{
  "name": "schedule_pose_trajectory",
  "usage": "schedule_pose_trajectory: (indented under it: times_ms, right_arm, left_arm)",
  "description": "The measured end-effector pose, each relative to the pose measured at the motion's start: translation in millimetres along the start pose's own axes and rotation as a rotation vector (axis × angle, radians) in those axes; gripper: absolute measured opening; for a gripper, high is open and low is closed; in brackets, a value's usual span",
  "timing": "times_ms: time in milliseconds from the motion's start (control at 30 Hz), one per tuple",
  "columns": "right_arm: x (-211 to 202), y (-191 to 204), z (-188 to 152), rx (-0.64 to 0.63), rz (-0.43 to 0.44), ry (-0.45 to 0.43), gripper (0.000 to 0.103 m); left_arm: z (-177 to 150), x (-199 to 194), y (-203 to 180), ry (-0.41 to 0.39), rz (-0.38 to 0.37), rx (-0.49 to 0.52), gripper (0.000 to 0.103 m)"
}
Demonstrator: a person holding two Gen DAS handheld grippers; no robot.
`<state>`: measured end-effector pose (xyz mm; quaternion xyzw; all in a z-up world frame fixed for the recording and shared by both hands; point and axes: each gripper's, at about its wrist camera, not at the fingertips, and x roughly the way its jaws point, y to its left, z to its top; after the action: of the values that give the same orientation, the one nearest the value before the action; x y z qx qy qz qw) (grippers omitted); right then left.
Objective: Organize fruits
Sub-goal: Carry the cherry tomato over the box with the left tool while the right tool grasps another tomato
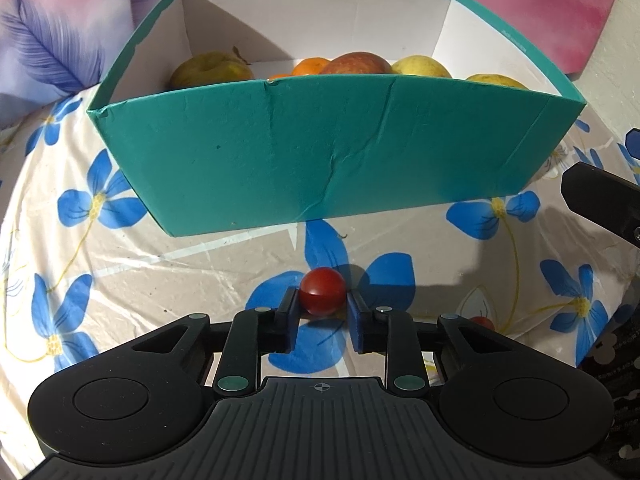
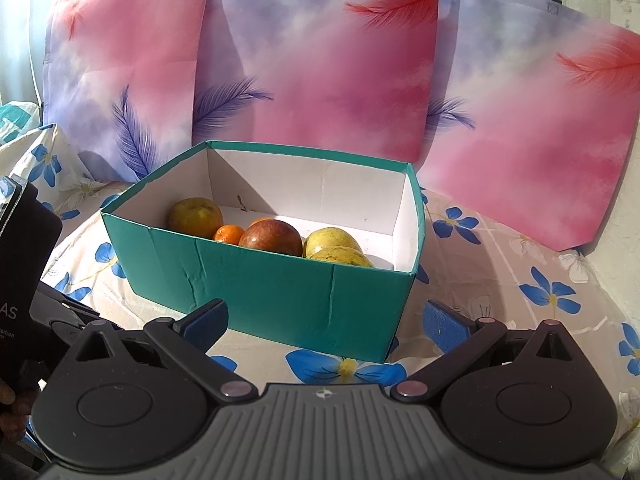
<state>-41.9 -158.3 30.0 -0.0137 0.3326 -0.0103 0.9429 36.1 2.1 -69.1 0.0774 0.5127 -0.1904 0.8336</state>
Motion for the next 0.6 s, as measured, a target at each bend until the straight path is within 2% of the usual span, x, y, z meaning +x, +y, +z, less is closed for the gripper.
schedule_pose_trajectory:
  times_ms: [200,533,600]
  right_arm:
    - [0.2,0.5,-1.1,-0.006,-0.003,0.011,0.103]
    - [6.0,6.7,-10.8,-0.029,0.020,0.085,0.103]
    - [11.2,11.8,-15.2,-0.043,0.036,0.127,0.098]
  left_arm:
    - [0.8,-4.9,4.5,-0.008,-0.013,-0.018,0.027]
    - [8.0,-58.5,22.7,-0.117,0.023,-0.080,0.027]
    - [9.4,-65.1,23.8,-0.130,0.026,-0.085,0.027]
